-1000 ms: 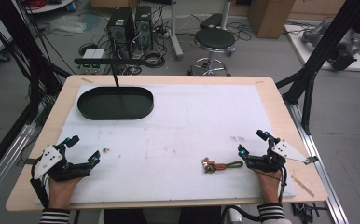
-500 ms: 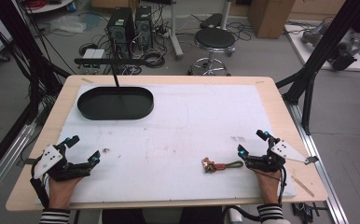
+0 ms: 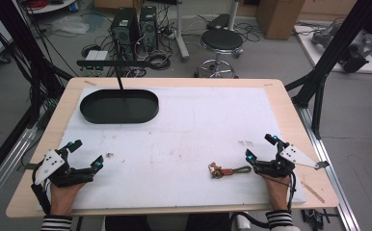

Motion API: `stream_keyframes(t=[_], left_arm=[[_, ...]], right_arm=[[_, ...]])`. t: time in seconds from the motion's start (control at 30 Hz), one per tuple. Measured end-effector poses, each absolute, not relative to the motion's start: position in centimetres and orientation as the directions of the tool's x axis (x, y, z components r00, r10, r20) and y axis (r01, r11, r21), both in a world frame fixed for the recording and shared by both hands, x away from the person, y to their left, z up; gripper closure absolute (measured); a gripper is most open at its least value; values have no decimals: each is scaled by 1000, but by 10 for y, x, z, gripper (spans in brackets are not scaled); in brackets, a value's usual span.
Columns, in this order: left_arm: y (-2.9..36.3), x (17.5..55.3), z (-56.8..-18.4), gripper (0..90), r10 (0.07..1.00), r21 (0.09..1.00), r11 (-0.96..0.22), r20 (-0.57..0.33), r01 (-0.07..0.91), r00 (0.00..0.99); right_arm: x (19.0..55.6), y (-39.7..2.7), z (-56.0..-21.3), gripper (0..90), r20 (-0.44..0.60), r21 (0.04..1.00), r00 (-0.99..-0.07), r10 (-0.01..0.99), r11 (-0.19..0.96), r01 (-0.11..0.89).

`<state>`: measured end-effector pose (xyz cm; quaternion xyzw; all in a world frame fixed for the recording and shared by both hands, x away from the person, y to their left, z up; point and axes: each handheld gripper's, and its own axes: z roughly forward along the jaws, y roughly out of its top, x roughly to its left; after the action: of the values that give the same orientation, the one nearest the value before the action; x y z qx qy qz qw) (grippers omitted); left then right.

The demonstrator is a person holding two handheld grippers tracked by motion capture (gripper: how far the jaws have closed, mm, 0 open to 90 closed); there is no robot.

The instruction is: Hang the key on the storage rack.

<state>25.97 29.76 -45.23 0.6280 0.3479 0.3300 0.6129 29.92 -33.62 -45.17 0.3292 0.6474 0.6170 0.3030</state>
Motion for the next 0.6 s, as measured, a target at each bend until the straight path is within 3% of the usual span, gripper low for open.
stream_keyframes(t=[0.6], left_arm=[[298,261,-452,17,842,999,-2,-20,41,538]], right_arm=[[297,-341,-444,9,37,998,-598,801,3,66]])
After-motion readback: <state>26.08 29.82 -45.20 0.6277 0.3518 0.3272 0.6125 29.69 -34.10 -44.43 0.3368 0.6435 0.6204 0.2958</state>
